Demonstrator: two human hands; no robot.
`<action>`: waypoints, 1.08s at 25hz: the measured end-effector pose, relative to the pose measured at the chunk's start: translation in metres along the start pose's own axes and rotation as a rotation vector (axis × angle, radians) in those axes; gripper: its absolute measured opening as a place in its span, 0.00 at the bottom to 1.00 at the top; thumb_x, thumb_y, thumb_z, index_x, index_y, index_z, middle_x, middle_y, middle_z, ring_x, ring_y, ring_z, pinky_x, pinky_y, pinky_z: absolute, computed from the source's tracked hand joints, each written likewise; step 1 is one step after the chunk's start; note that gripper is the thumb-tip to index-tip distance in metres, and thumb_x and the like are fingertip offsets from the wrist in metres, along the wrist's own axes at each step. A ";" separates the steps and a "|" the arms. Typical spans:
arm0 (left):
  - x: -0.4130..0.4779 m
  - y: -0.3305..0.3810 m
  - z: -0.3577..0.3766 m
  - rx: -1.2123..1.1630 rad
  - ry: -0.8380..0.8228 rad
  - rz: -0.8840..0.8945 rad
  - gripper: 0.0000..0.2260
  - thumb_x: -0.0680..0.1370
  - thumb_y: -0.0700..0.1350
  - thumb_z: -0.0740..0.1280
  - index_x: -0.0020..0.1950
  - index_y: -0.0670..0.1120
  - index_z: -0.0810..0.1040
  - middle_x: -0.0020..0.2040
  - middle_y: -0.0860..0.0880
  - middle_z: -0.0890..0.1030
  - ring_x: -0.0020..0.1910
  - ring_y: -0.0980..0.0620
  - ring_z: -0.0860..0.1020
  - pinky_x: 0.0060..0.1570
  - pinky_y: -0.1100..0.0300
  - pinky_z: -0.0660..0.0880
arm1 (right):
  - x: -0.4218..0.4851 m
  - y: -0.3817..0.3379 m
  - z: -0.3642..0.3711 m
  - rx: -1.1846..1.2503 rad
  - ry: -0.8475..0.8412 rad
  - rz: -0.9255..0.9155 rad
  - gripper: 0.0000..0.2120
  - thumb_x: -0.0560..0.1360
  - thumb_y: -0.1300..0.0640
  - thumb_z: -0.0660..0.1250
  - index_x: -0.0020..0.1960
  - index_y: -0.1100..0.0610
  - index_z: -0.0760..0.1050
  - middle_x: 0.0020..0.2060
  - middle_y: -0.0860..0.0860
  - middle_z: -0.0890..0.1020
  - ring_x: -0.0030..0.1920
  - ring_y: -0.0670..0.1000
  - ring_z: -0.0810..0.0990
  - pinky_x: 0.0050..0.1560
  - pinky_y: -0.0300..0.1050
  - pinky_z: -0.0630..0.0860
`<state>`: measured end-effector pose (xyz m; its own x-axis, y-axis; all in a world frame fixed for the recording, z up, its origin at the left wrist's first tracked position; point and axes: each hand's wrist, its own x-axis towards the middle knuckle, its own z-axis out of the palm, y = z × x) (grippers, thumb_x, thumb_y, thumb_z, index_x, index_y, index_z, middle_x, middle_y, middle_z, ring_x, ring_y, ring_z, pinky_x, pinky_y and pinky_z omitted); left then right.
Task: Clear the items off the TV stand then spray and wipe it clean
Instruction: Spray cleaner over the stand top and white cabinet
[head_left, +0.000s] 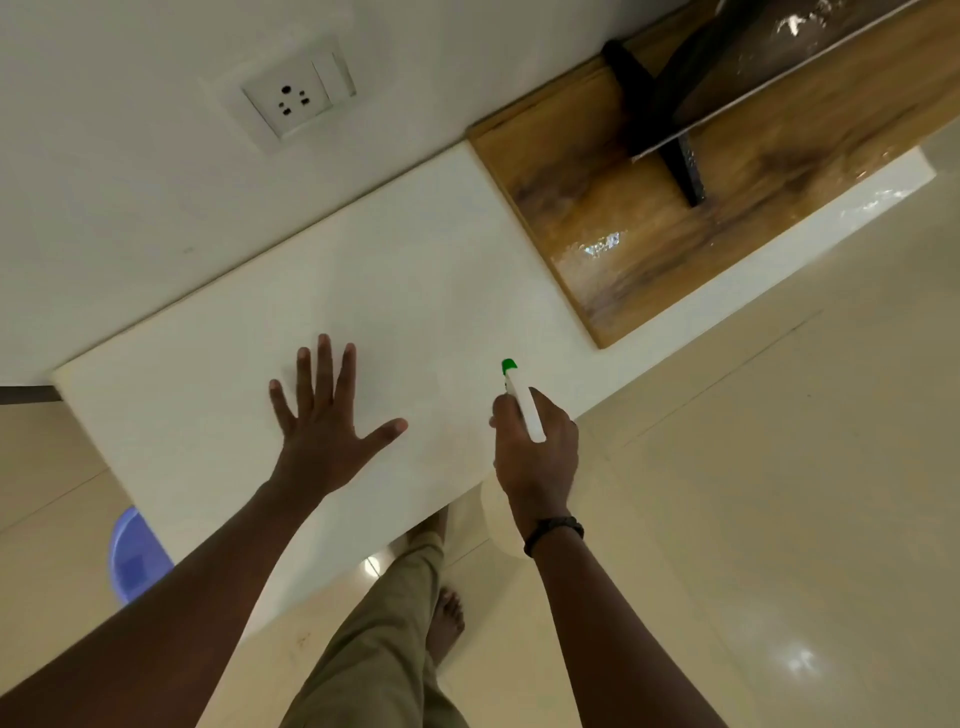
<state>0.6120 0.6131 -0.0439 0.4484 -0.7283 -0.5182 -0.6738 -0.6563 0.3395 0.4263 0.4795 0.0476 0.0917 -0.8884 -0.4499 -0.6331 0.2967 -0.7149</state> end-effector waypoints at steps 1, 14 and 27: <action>-0.008 -0.006 0.002 0.026 -0.025 -0.066 0.52 0.71 0.81 0.52 0.84 0.54 0.35 0.83 0.50 0.33 0.83 0.43 0.36 0.73 0.33 0.37 | -0.007 0.011 -0.004 0.021 0.010 0.027 0.15 0.71 0.46 0.60 0.37 0.57 0.71 0.29 0.53 0.77 0.27 0.48 0.69 0.32 0.47 0.68; -0.003 -0.018 -0.006 -0.051 -0.305 -0.262 0.64 0.51 0.90 0.46 0.73 0.60 0.18 0.68 0.58 0.13 0.70 0.50 0.17 0.70 0.30 0.29 | -0.041 0.085 -0.065 -0.054 0.118 0.198 0.17 0.71 0.46 0.61 0.36 0.60 0.68 0.27 0.56 0.71 0.28 0.53 0.68 0.33 0.49 0.67; -0.001 -0.023 0.001 -0.039 -0.291 -0.236 0.60 0.62 0.85 0.55 0.74 0.59 0.18 0.72 0.56 0.15 0.75 0.46 0.20 0.70 0.29 0.29 | -0.068 0.048 0.015 -0.032 -0.172 0.067 0.16 0.72 0.46 0.61 0.38 0.59 0.73 0.32 0.59 0.78 0.30 0.61 0.75 0.34 0.54 0.76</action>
<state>0.6263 0.6289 -0.0513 0.3993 -0.4736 -0.7850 -0.5469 -0.8103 0.2106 0.4012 0.5593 0.0357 0.1766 -0.7932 -0.5828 -0.6662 0.3395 -0.6640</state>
